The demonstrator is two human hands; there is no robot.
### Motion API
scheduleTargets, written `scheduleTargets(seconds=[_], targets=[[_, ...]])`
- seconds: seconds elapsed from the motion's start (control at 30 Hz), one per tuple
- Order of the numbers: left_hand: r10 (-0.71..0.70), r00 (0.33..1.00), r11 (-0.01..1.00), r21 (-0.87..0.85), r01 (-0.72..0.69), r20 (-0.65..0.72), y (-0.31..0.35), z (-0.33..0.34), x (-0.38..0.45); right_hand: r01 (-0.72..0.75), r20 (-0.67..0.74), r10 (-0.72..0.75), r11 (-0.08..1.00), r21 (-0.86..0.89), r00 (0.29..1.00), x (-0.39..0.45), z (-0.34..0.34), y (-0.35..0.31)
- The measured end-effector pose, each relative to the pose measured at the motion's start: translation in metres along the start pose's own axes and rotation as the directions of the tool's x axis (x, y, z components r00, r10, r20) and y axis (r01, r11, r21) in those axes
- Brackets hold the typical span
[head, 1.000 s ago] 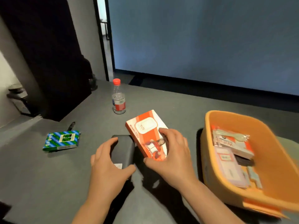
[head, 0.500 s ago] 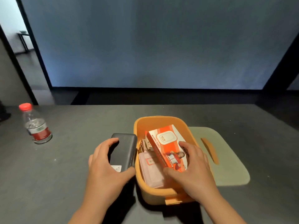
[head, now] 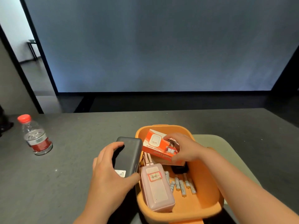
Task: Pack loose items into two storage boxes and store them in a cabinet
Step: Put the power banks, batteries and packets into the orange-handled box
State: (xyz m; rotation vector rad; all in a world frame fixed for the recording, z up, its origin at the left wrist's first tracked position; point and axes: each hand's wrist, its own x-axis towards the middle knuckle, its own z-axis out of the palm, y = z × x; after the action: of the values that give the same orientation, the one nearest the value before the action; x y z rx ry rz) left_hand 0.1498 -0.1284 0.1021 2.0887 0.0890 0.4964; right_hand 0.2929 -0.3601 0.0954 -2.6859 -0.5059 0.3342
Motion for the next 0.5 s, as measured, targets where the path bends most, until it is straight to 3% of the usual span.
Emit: scheduleTargets(seconds=[0.2,0.37,0.5], targets=[[0.028,0.999,1.0,-0.008,-0.027,0.029,-0.001,0.008,0.009,0.046,0.051,-0.039,0.987,-0.154,0.998,0.02,0.003,0.009],[0.063,0.995,0.998,-0.009,-0.063,0.071,0.008,0.019,0.015,-0.017,-0.081,-0.004,0.967,-0.256,0.997,0.01,0.011,0.006],[0.115,0.988,0.993,-0.023,-0.113,0.107,0.018,0.031,0.015,-0.058,-0.196,0.037,0.993,-0.102,0.98,-0.014,0.013,-0.003]])
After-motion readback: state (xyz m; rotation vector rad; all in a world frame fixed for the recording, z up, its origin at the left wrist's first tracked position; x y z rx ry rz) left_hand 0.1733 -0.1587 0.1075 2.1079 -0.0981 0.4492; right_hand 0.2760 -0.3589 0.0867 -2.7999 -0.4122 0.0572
